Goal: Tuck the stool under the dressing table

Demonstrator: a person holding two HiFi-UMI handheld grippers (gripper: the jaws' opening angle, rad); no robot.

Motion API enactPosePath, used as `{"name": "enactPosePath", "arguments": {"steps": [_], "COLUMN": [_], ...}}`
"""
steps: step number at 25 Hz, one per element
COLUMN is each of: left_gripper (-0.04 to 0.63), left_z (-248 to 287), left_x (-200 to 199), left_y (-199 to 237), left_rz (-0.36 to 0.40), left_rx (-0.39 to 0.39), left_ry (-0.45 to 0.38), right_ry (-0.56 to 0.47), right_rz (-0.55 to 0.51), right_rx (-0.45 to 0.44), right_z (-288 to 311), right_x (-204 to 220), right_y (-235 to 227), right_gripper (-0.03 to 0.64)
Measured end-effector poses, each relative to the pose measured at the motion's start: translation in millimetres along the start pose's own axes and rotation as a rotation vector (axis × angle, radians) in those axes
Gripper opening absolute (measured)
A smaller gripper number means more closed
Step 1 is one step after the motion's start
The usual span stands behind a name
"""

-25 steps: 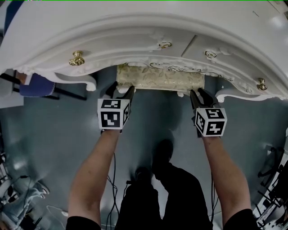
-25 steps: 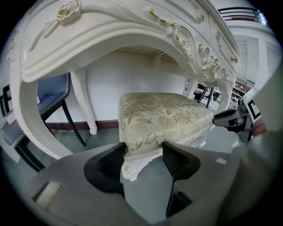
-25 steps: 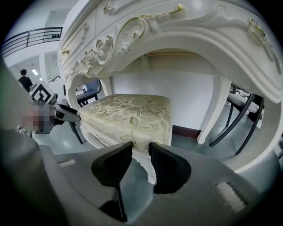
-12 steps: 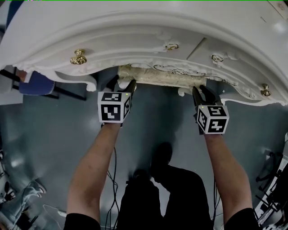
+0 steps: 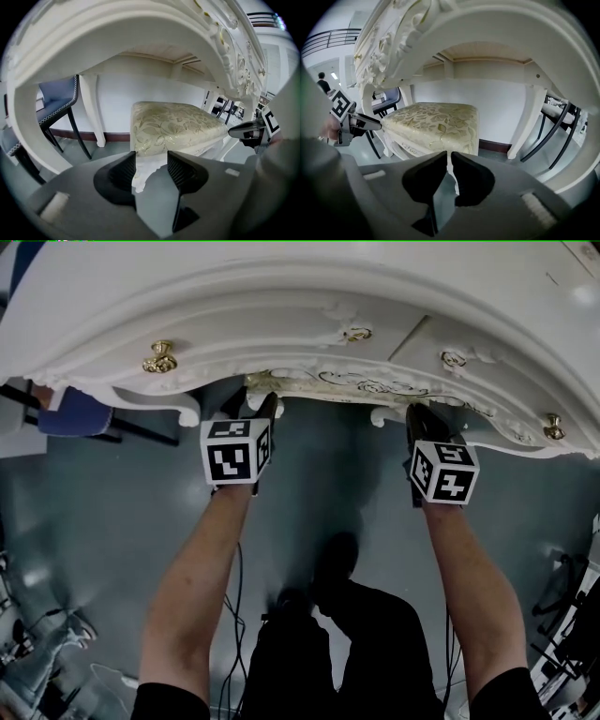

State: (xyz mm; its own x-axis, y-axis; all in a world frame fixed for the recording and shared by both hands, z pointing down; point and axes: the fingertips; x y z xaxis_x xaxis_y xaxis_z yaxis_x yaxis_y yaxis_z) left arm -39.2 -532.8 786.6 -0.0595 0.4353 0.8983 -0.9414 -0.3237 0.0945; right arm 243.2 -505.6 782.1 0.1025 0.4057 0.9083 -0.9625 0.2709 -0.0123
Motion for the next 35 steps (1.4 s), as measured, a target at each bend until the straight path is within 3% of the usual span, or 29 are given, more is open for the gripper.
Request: {"name": "enactPosePath", "arguments": {"steps": [3,7,12,15,21,29,35], "left_gripper": [0.143,0.144,0.109,0.1,0.086,0.044,0.017], "left_z": [-6.5,2.7,15.6,17.4,-22.5,-95.0,-138.7], "left_x": [11.3,8.2,2.4,-1.3,2.4,-38.9,-97.8], "left_y": [-4.5,-12.7,-7.0,-4.2,-36.0,-59.9,-66.7], "left_rz": [-0.011,0.008,-0.009,0.018,-0.009,-0.057,-0.165], "left_rx": [0.033,0.072,0.039,0.028,0.066,0.097,0.063], "left_ry": [0.033,0.019,-0.005,0.002,0.041,0.052,0.018], "right_ry": [0.034,0.045,0.035,0.048,0.101,0.113,0.119], "right_rz": [0.014,0.069,0.018,0.045,0.049,0.161,0.237], "right_rx": [-0.005,-0.007,-0.017,-0.03,-0.111,-0.154,-0.187], "right_z": [-2.9,9.4,20.9,24.1,-33.4,-104.2,-154.9], "right_x": [10.4,15.0,10.7,4.9,5.8,-32.7,-72.0], "right_y": [2.4,-4.1,-9.6,-10.7,19.0,56.2,72.4], "right_gripper": [0.034,0.019,0.015,0.017,0.017,0.017,0.017]}}
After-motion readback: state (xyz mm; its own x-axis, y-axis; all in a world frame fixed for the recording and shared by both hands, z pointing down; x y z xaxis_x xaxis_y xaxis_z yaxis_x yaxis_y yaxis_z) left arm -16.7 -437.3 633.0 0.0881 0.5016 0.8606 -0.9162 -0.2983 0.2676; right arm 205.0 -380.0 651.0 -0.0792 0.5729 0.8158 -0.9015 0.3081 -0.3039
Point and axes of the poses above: the fingertips, and each gripper's own axes: z forward along the fingers, y to its left, x out of its underside, and after that the axes turned 15 degrees about -y, right-handed
